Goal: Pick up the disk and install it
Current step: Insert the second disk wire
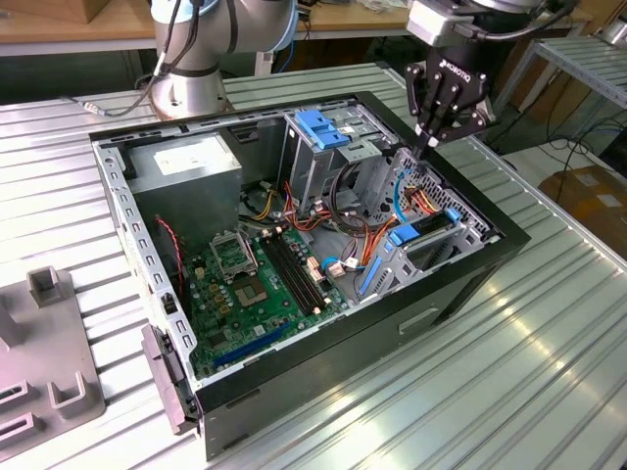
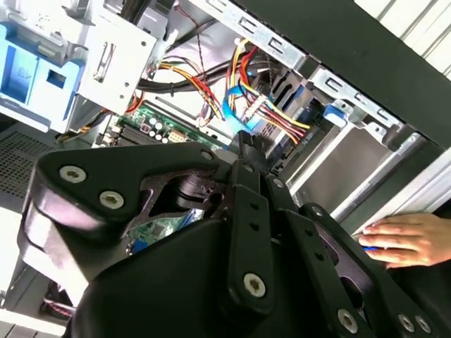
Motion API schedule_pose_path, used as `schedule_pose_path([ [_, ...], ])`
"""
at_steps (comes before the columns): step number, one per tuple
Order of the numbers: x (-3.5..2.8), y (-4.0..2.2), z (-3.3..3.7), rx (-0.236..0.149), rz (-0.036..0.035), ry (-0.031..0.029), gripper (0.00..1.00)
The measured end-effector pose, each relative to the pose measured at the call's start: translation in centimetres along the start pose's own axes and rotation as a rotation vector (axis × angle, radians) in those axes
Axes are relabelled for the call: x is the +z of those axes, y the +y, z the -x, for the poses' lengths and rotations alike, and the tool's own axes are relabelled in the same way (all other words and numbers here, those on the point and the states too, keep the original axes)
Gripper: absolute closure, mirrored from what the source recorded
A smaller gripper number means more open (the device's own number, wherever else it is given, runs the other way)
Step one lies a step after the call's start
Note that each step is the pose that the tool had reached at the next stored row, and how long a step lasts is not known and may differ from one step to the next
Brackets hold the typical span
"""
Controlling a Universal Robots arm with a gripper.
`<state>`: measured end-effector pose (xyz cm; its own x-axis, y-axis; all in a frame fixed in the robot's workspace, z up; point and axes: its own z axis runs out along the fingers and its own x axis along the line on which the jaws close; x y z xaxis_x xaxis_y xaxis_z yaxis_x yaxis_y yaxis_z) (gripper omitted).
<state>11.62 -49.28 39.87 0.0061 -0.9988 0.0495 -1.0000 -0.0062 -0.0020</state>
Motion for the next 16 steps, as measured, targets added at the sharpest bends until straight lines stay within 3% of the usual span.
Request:
schedule_pose_path([
  [2,0.00,0.00,0.03,0.000,0.0002,0.0052,0.90],
  [4,0.01,0.00,0.22,-0.001,0.0003,0.0215,0.90],
  [5,0.08,0.00,0.33,-0.001,0.0003,0.0257,0.90],
  [7,0.28,0.00,0.47,-0.001,0.0003,0.0287,0.89],
  [8,0.36,0.00,0.52,-0.001,0.0002,0.0301,0.83],
  [9,0.40,0.00,0.55,-0.001,-0.0001,0.0382,0.77],
  [10,0.43,0.00,0.62,-0.001,-0.0002,0.0550,0.70],
  [12,0.56,0.00,0.86,-0.001,-0.0003,0.0894,0.70],
  [13,0.65,-0.01,1.05,-0.001,-0.0003,0.0988,0.70],
  [16,0.91,-0.01,1.87,-0.001,-0.0002,0.1127,0.70],
])
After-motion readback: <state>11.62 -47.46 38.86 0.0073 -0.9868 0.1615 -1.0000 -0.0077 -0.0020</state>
